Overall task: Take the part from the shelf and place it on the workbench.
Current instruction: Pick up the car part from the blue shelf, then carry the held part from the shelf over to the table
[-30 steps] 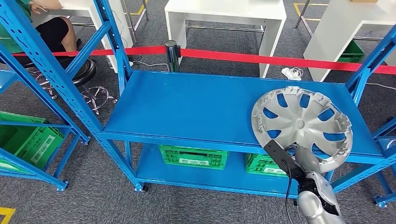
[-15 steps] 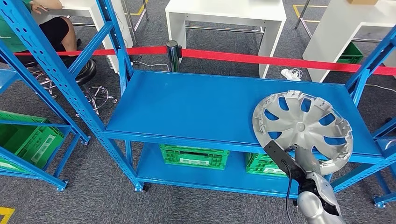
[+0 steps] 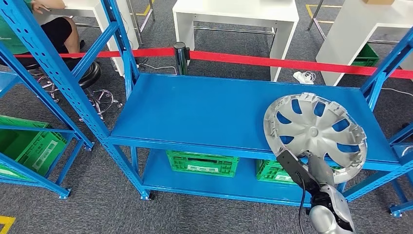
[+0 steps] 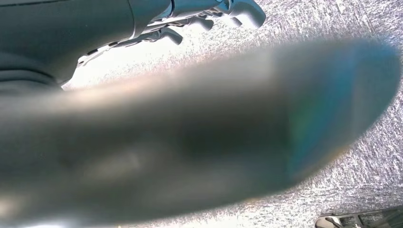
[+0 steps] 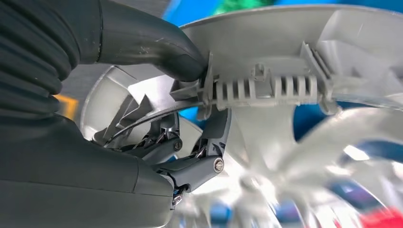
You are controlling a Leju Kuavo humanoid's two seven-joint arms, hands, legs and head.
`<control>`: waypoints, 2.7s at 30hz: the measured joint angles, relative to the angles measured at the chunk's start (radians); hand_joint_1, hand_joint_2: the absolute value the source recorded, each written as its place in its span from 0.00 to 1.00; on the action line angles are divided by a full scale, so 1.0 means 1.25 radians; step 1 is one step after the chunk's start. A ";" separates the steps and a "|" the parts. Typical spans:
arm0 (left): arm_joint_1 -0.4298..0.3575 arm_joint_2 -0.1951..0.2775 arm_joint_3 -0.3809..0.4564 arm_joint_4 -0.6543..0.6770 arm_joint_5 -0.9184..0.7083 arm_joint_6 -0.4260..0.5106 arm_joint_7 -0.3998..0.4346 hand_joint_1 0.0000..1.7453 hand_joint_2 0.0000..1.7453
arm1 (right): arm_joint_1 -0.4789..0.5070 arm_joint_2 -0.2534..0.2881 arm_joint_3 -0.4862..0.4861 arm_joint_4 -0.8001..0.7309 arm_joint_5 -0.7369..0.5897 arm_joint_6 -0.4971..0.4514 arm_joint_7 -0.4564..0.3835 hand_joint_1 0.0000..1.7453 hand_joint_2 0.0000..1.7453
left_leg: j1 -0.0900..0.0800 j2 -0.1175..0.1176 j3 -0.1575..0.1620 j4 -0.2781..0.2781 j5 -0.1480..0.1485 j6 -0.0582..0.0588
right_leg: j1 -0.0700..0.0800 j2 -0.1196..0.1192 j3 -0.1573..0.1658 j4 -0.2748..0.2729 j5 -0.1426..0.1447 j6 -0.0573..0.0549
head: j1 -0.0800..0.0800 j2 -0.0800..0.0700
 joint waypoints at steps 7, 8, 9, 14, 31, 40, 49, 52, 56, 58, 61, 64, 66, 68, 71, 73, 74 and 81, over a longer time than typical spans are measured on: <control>0.015 -0.006 0.000 0.000 0.001 0.014 -0.013 0.00 1.00 | 0.032 0.017 0.008 -0.132 0.023 -0.153 -0.149 1.00 1.00 | -0.001 -0.001 -0.007 0.000 0.002 0.001 | -0.001 -0.002 -0.006 0.000 0.001 0.000 | 0.000 0.000; 0.015 -0.007 0.000 0.000 0.001 0.015 -0.015 0.00 1.00 | 0.030 0.018 0.012 -0.147 0.026 -0.168 -0.163 1.00 1.00 | -0.001 -0.001 -0.007 0.000 0.002 0.001 | -0.001 -0.002 -0.006 0.000 0.001 0.000 | 0.000 0.000; 0.015 -0.008 0.000 0.000 0.001 0.016 -0.017 0.00 1.00 | 0.027 0.019 0.017 -0.159 0.028 -0.183 -0.176 1.00 1.00 | -0.001 -0.001 -0.008 0.000 0.002 0.001 | -0.001 -0.002 -0.007 0.000 0.001 0.000 | 0.000 0.000; 0.011 -0.009 0.000 0.000 0.001 0.017 -0.021 0.00 1.00 | -0.027 0.027 0.071 -0.210 0.062 -0.246 -0.216 1.00 1.00 | -0.002 -0.001 -0.010 0.000 0.003 0.000 | -0.001 -0.001 -0.010 0.001 0.001 0.000 | 0.000 0.000; 0.011 -0.009 0.000 0.000 0.000 0.022 -0.028 0.00 1.00 | -0.169 0.055 0.195 -0.283 0.160 -0.334 -0.215 1.00 1.00 | -0.002 -0.003 -0.011 0.000 0.004 0.001 | -0.001 -0.003 -0.010 0.001 0.001 0.001 | 0.000 0.000; 0.010 -0.012 0.001 0.000 0.011 0.034 -0.014 0.00 1.00 | -0.214 0.059 0.250 -0.294 0.194 -0.360 -0.217 1.00 1.00 | -0.002 -0.002 -0.012 0.000 0.004 0.001 | -0.001 -0.002 -0.012 0.001 0.001 0.000 | 0.000 0.000; 0.012 -0.019 0.007 0.000 0.034 0.048 -0.038 0.00 1.00 | -0.257 0.059 0.297 -0.291 0.195 -0.363 -0.191 1.00 1.00 | -0.002 -0.003 -0.012 0.000 0.004 0.001 | -0.002 -0.003 -0.011 0.001 0.001 0.000 | 0.000 0.000; 0.013 -0.020 0.011 0.000 0.036 0.047 -0.044 0.00 1.00 | -0.254 0.059 0.302 -0.291 0.199 -0.368 -0.183 1.00 1.00 | -0.002 -0.003 -0.012 0.000 0.004 0.001 | -0.002 -0.003 -0.011 0.001 0.001 0.000 | 0.000 0.000; 0.014 -0.022 0.014 0.000 0.037 0.047 -0.041 0.00 1.00 | -0.248 0.059 0.302 -0.291 0.200 -0.376 -0.172 1.00 1.00 | -0.002 -0.003 -0.012 0.000 0.004 0.001 | -0.001 -0.003 -0.012 0.001 0.001 0.000 | 0.000 0.000; 0.014 -0.023 0.014 0.000 0.038 0.047 -0.042 0.00 1.00 | -0.243 0.059 0.302 -0.291 0.203 -0.377 -0.165 1.00 1.00 | -0.002 -0.003 -0.012 0.000 0.004 0.001 | -0.001 -0.003 -0.012 0.001 0.001 0.000 | 0.000 0.000; 0.015 -0.024 0.015 0.000 0.039 0.047 -0.042 0.00 1.00 | -0.239 0.059 0.302 -0.291 0.209 -0.377 -0.160 1.00 1.00 | -0.003 -0.003 -0.012 0.000 0.004 0.001 | -0.002 -0.003 -0.011 0.001 0.002 0.000 | 0.000 0.000; 0.015 -0.024 0.015 0.000 0.039 0.047 -0.042 0.00 1.00 | -0.238 0.060 0.302 -0.291 0.213 -0.377 -0.158 1.00 1.00 | -0.006 -0.003 -0.013 0.002 0.002 0.004 | -0.005 -0.003 -0.011 0.000 0.002 0.003 | 0.000 0.000; 0.015 -0.024 0.015 0.000 0.040 0.047 -0.042 0.00 1.00 | -0.237 0.060 0.302 -0.292 0.216 -0.377 -0.156 1.00 1.00 | -0.008 -0.003 -0.013 0.003 0.001 0.006 | -0.008 -0.003 -0.011 0.000 0.002 0.005 | 0.000 0.000; 0.014 -0.024 0.015 0.000 0.041 0.046 -0.039 0.00 1.00 | -0.233 0.060 0.302 -0.293 0.224 -0.377 -0.154 1.00 1.00 | -0.010 -0.004 -0.014 0.004 -0.001 0.009 | -0.011 -0.003 -0.010 0.000 0.001 0.008 | 0.000 0.000; 0.014 -0.025 0.015 -0.001 0.041 0.042 -0.034 0.00 1.00 | -0.227 0.061 0.302 -0.296 0.243 -0.375 -0.150 1.00 1.00 | -0.011 -0.003 -0.011 -0.002 0.005 0.019 | -0.013 -0.003 -0.009 0.000 0.000 0.017 | 0.000 0.000; 0.011 -0.026 0.015 -0.001 0.039 0.040 -0.030 0.00 1.00 | -0.226 0.061 0.302 -0.296 0.254 -0.371 -0.148 1.00 1.00 | -0.007 0.000 -0.010 -0.013 0.016 0.027 | -0.012 -0.002 -0.021 0.035 -0.034 0.018 | 0.001 0.000; 0.010 -0.026 0.015 -0.001 0.039 0.039 -0.028 0.00 1.00 | -0.225 0.061 0.302 -0.296 0.257 -0.368 -0.146 1.00 1.00 | -0.007 0.002 -0.012 -0.016 0.019 0.030 | -0.012 -0.002 -0.037 0.078 -0.068 0.017 | 0.002 0.000; 0.006 -0.027 0.017 -0.001 0.045 0.038 -0.021 0.00 1.00 | -0.241 0.063 0.302 -0.290 0.255 -0.332 -0.144 1.00 1.00 | -0.006 0.002 -0.060 -0.006 0.054 0.018 | -0.010 -0.004 0.024 0.070 -0.087 0.014 | 0.004 0.000</control>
